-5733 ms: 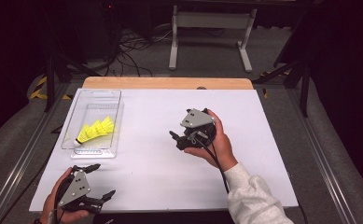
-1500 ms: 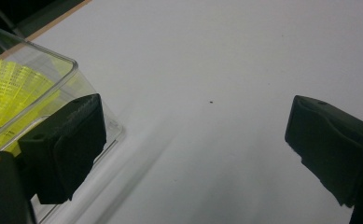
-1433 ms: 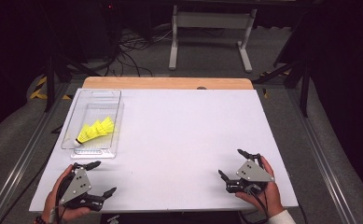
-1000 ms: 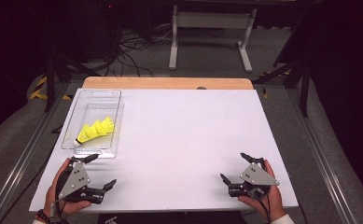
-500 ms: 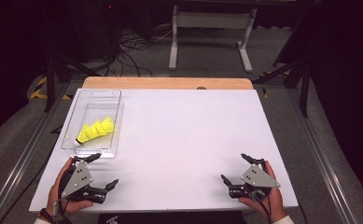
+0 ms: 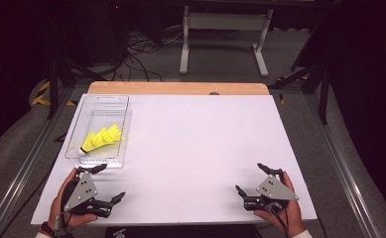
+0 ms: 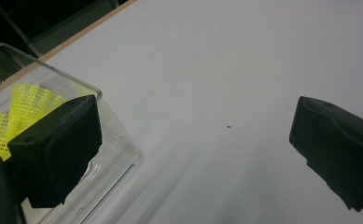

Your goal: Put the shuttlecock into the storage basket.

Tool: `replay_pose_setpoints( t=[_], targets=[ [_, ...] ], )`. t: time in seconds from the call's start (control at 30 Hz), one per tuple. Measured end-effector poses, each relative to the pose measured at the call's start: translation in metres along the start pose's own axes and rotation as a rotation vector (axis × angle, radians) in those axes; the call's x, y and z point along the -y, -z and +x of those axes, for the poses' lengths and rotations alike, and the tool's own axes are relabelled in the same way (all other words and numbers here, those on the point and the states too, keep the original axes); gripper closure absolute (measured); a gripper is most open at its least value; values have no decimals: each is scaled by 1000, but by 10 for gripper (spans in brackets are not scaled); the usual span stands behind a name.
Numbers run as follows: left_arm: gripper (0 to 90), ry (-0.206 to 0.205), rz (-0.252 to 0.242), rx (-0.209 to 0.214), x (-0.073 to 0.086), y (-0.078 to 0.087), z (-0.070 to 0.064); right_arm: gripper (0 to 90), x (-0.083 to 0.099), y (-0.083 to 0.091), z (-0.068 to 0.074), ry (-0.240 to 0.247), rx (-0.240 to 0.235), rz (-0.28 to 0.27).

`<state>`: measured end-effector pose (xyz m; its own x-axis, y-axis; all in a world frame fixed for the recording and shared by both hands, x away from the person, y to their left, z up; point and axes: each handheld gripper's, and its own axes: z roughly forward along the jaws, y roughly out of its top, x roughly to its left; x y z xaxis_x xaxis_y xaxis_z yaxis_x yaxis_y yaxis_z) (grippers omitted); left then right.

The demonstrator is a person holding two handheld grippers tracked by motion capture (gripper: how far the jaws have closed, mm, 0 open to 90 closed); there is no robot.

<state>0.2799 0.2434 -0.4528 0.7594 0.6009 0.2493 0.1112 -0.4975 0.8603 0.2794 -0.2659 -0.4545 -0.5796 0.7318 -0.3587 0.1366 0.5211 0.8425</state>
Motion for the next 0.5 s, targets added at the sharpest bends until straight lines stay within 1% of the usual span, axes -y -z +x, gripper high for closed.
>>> replay_pose_setpoints(
  t=[0.1,0.3,0.47,0.5],
  targets=[
    [33,-8,6,-3,0,-1,0,65,0,1,-1,-1,3,-2],
    [34,8,6,2,0,-2,-1,65,1,1,-2,-3,9,-2],
    [34,-5,13,1,1,-2,1,65,1,0,-2,-3,6,2],
    [34,3,11,3,1,-2,1,66,1,0,-3,-4,7,1]
  ],
)
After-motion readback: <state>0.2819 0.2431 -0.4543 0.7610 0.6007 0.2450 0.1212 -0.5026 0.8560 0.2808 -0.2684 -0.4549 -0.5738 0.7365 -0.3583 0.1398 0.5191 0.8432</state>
